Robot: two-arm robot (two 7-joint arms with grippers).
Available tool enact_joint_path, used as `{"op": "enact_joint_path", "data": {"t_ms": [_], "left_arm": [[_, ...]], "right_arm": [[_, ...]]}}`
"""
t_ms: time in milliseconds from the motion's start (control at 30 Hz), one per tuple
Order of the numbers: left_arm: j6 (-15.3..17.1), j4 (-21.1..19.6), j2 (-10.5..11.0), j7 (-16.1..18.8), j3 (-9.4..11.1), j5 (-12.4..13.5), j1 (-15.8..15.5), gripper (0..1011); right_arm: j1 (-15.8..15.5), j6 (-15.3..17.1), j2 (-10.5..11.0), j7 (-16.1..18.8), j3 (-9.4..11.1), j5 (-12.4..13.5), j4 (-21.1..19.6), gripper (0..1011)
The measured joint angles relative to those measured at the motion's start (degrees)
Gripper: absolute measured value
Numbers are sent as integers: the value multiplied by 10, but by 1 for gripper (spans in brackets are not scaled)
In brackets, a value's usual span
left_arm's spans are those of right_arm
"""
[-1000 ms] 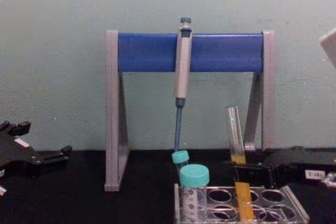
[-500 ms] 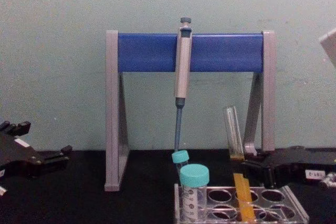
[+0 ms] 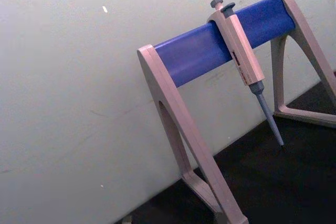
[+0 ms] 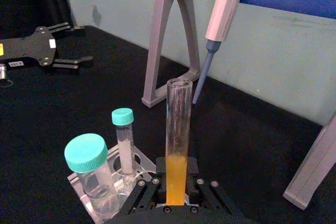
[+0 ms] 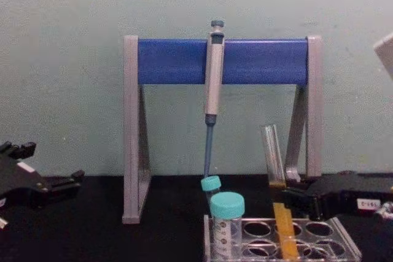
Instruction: Pick up the test tube from the test tube rack, shake it, then place it back into the test tube rack.
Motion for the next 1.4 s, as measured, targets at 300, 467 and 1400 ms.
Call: {"op": "enact_joint_path", "data": {"t_ms": [300,467,1400], "left_arm": [[0,0,0,0,0,0,0,1001],[0,0,0,0,0,0,0,1001],[0,0,0,0,0,0,0,1001]], "right_arm": [[-15,-32,2,1,8,1,-6,220],[-34,-65,5,4,20,8,-15,220],[-88,-153,17,8,75,26,-91,220]]}}
